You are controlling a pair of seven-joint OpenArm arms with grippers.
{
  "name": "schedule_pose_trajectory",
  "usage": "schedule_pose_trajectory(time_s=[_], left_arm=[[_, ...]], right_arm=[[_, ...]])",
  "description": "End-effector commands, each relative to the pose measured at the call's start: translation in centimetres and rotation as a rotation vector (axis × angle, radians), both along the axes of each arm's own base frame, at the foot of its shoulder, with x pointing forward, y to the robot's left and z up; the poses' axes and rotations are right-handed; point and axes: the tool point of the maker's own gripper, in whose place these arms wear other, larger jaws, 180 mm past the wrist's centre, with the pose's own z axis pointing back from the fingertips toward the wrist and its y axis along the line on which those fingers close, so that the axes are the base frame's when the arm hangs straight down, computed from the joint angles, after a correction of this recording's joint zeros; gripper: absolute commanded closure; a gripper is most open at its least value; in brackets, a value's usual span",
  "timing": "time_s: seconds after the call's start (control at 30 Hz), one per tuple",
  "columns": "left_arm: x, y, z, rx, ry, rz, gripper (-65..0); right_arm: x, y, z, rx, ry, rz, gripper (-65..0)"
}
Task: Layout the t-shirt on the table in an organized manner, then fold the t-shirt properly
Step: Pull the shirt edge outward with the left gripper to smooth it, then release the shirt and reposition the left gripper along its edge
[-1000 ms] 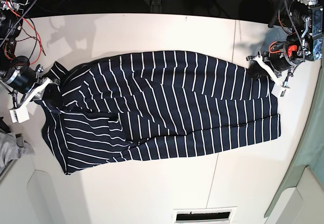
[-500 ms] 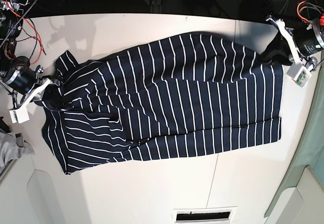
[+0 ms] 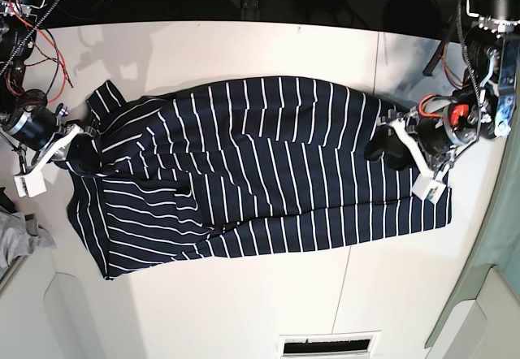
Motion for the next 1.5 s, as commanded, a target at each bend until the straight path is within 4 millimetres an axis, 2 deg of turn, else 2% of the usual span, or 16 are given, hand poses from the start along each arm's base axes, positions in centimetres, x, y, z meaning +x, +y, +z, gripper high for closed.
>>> schedule_pose_trajectory(time_s=[0.0,0.07,0.13,0.27,0.33,0.4,0.5,0.6,0.67,0.9,1.07,1.17,1.23,1.37,1.47], left_arm=[[1.5,0.7,1.3,0.0,-0.031,0.019,-39.3],[1.7,0.9,1.6,-0.008,-0.013,0.024,-39.2],[1.7,1.1,3.0,-0.037,-0.054,-0.001,-39.0],[1.1,4.3,4.7,-0.028,-0.099,0.065,-39.0],[0.0,6.2,4.2,-0.017,-0.085,0.115,-37.7],[-1.6,7.3,3.2,-0.014,-0.054,0.148,-33.3],[-3.9,7.5,1.5,-0.021,0.0,0.171,-33.0],[-4.8,9.5,0.1,0.055,0.012,0.256,-33.1],[-4.6,10.8,0.1,0.091,0.001,0.298,-33.1],[-2.9,13.4,2.0,0.099,-0.08,0.375,-33.1],[-2.4,14.8,0.0,0.069,-0.026,0.435,-33.1],[-2.6,14.5,-1.1,0.026,0.017,0.426,-33.1],[-2.7,13.4,-1.1,-0.011,0.032,0.38,-33.1],[-2.5,10.3,0.4,-0.164,0.004,0.269,-33.1],[-2.2,10.2,0.7,-0.181,-0.011,0.274,-33.0]], right_arm=[[0.9,-0.4,1.5,-0.004,-0.047,0.001,0.0],[0.8,-0.5,1.3,-0.012,-0.038,0.003,0.0],[0.8,-0.6,1.2,-0.023,-0.036,0.003,0.0],[0.6,-0.7,1.0,-0.03,-0.029,0.002,0.0],[0.4,-0.7,0.9,-0.029,-0.024,0.002,0.0],[0.4,-0.7,0.9,-0.029,-0.025,0.002,0.0],[0.6,-0.6,1.1,-0.021,-0.04,-0.003,0.0],[0.7,-0.6,1.1,-0.019,-0.043,-0.004,0.0],[0.6,-0.6,1.0,-0.024,-0.039,-0.004,0.0],[0.3,-0.6,0.8,-0.026,-0.022,0.002,0.0],[0.3,-0.6,0.8,-0.024,-0.023,0.003,0.0],[0.3,-0.6,0.8,-0.024,-0.023,0.003,0.0],[0.3,-0.6,0.8,-0.025,-0.022,0.002,0.0],[0.3,-0.6,0.8,-0.025,-0.022,0.002,0.0],[0.3,-0.6,0.8,-0.025,-0.023,0.002,0.0]])
